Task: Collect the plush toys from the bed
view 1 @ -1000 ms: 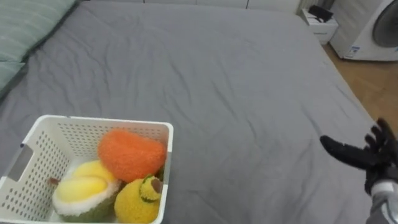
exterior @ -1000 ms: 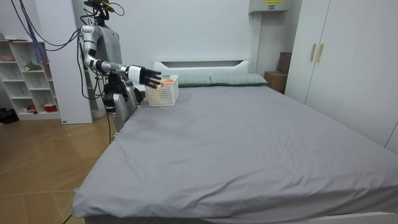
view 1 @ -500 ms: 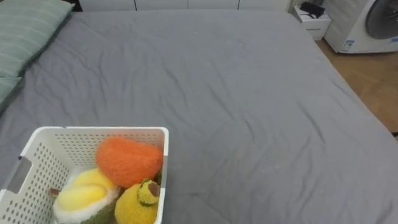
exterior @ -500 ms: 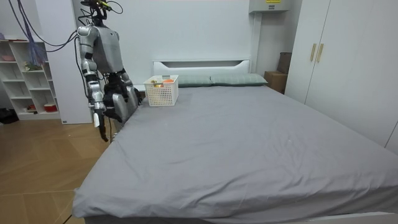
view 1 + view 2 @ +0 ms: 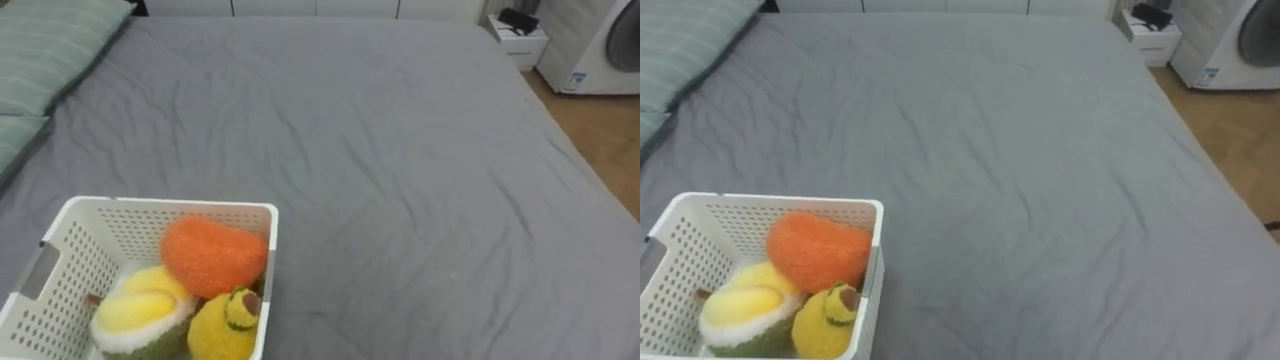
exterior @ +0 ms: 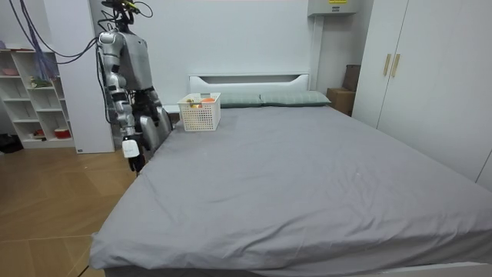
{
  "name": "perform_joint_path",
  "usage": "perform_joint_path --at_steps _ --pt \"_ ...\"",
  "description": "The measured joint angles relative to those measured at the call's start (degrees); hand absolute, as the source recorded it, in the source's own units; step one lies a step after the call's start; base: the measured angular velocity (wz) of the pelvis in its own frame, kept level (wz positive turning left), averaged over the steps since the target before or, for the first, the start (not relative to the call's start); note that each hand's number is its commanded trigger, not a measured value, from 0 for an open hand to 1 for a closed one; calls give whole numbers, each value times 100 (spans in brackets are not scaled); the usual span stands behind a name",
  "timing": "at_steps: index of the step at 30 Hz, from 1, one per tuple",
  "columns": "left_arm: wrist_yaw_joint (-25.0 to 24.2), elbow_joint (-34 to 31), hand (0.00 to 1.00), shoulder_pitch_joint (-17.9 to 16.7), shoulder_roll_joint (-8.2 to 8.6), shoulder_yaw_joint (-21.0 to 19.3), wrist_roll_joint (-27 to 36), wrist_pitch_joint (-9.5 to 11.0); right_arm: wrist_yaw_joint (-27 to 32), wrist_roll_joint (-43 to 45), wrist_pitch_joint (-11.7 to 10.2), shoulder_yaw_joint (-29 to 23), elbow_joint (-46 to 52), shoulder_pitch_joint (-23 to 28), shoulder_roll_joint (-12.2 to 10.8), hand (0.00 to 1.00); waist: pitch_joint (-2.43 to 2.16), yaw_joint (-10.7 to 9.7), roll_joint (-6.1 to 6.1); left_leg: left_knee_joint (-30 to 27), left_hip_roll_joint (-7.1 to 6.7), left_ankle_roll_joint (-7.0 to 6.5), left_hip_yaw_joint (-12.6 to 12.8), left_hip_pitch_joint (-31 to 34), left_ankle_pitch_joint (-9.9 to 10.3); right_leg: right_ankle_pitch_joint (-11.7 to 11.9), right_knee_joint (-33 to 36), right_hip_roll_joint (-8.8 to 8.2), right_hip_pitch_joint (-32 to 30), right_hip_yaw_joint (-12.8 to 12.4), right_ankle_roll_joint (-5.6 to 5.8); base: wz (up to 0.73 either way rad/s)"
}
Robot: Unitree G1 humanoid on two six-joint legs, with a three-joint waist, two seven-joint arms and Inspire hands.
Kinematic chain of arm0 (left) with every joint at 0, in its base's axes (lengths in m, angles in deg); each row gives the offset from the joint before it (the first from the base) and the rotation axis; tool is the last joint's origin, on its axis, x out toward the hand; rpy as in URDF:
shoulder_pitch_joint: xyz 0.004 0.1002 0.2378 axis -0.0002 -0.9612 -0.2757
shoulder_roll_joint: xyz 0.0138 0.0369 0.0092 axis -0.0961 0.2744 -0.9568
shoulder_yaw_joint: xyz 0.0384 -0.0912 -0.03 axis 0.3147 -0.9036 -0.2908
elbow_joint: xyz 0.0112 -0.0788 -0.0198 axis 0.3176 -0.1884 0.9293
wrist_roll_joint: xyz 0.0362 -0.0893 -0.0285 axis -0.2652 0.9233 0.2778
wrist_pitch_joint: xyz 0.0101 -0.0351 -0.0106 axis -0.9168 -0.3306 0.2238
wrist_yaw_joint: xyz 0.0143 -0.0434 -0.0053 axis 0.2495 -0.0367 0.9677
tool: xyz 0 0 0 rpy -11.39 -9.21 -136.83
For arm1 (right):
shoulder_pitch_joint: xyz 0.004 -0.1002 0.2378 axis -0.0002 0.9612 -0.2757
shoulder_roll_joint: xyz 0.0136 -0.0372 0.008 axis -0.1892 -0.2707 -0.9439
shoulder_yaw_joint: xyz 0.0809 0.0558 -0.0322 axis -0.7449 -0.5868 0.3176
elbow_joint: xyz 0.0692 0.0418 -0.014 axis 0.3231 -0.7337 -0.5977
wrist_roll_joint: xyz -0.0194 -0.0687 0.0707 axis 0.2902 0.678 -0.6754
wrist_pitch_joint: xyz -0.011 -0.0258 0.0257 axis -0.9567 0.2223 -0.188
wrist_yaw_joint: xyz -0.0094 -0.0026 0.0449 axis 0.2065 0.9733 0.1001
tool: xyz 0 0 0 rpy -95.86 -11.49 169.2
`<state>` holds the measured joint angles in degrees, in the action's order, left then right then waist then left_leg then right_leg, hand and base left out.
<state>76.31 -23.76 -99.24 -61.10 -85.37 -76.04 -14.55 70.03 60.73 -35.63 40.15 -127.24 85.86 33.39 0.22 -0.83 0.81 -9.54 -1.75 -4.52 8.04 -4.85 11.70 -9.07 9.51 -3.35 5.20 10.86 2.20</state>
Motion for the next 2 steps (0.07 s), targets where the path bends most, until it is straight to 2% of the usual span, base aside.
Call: perform_joint_path --at_steps 2 --pt "-3 0 0 0 3 51 0 0 20 72 9 61 -13 -2 0 0 1 30 1 -1 -1 2 -21 22 -1 0 -24 0 0 27 0 8"
